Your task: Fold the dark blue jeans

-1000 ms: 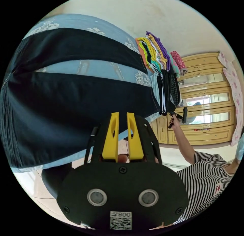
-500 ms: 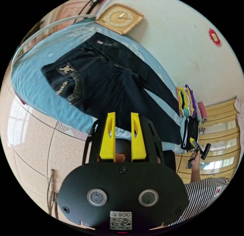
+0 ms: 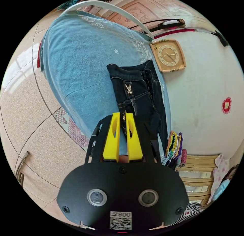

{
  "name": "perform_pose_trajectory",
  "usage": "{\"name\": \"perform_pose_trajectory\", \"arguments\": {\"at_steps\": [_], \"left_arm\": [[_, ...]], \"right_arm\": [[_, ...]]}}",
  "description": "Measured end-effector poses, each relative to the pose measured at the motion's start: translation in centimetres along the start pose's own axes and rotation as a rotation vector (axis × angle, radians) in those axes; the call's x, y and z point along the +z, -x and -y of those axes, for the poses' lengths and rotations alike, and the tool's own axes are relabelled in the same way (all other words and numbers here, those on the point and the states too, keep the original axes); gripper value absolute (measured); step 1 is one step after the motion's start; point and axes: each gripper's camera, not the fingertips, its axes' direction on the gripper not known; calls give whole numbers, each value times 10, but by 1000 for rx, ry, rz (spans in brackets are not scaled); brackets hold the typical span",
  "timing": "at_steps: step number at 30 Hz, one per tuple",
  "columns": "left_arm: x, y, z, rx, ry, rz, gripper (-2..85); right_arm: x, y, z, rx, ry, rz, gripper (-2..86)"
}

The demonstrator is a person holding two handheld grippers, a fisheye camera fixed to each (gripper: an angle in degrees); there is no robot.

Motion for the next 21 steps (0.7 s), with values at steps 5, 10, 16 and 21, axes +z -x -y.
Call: {"name": "perform_pose_trajectory", "arguments": {"at_steps": [5,10,16,21], "left_arm": [[-44,28,7,85,-82,-94,36],[-45,79,20,-6,-54,-21,34],[-76,93,28,101,-154,-12,24],[-31,52,47,389,68,161,14]], "right_arm": [[-38,10,36,-38,8,13,12],[-66,1,64,31,-4,92,6],[-127,-36,80,165,-99,56,2],[-126,-73,89,292,13,-7,2]]}}
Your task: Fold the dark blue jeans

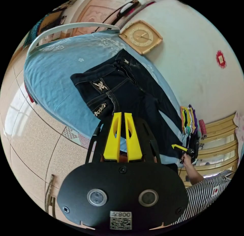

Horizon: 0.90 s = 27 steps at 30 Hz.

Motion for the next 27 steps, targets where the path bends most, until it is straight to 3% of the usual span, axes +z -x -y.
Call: {"name": "perform_pose_trajectory", "arguments": {"at_steps": [2,7,12,16,21,27], "left_arm": [[30,-5,9,37,147,100,9],[36,-7,21,97,148,175,3],[30,-10,33,178,78,174,1],[65,4,47,164,228,190,1],[52,11,60,184,88,177,2],[54,37,105,139,-1,206,2]], "right_arm": [[-7,2,5,0,-26,9,2],[-30,19,20,-35,-30,-51,2],[-52,17,35,-5,-24,12,2],[-69,17,47,7,-20,51,1],[-97,29,66,2,-23,32,3],[-157,84,141,-214,-252,145,14]]}}
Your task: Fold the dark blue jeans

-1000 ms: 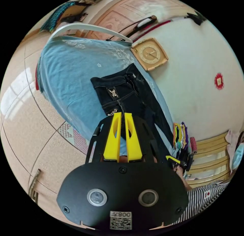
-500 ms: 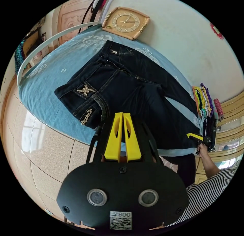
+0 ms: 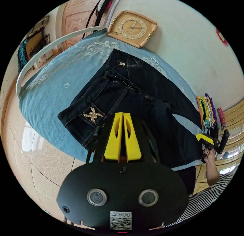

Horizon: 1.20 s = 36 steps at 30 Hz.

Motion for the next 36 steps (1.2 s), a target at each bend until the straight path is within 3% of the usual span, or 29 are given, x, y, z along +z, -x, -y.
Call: {"name": "perform_pose_trajectory", "arguments": {"at_steps": [5,14,19,25,28,32,36], "left_arm": [[21,26,41,-32,-25,57,2],[65,62,69,-24,-2,5,2],[77,75,71,-35,-23,-49,2],[92,84,77,-43,-33,-75,2],[99,87,80,-50,-37,-90,1],[109,88,85,-51,-38,-96,2],[119,86,91,-52,-43,-100,2]], "right_arm": [[27,57,126,-248,-70,63,42],[95,127,269,-408,-26,6,63],[126,142,302,-421,73,-60,7],[95,147,303,-459,-32,68,-4],[105,151,312,-461,27,26,-1],[85,144,323,-409,-94,13,22],[96,147,334,-434,-47,-30,67]]}}
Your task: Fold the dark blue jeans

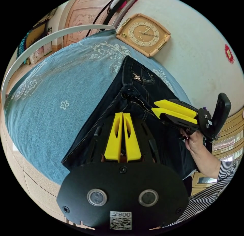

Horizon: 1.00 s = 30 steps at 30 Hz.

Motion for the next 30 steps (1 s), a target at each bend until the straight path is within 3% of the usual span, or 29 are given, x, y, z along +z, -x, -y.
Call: {"name": "perform_pose_trajectory", "arguments": {"at_steps": [13,20,25,30], "left_arm": [[28,-19,24,6,-13,7,2],[14,-81,47,157,-208,55,2],[71,-95,83,186,14,199,2],[81,-100,98,169,-13,124,1]], "right_arm": [[10,-24,14,-27,54,44,22],[27,-39,9,-33,50,8,22],[24,-62,8,11,70,67,20],[-8,-107,-21,163,-38,202,5]]}}
